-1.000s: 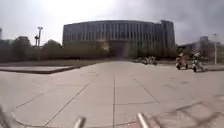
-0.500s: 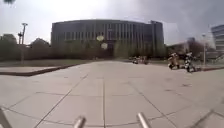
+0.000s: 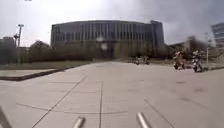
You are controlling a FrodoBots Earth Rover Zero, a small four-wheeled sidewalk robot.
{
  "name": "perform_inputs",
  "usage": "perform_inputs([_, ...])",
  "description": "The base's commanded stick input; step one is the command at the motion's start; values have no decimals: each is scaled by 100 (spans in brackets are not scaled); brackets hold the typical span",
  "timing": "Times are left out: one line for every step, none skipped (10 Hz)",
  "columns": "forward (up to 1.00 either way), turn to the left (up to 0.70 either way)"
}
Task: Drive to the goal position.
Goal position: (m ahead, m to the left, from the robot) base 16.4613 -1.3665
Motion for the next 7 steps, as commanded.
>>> perform_inputs([100,0])
perform_inputs([100,0])
perform_inputs([100,0])
perform_inputs([100,0])
perform_inputs([100,0])
perform_inputs([100,0])
perform_inputs([100,0])
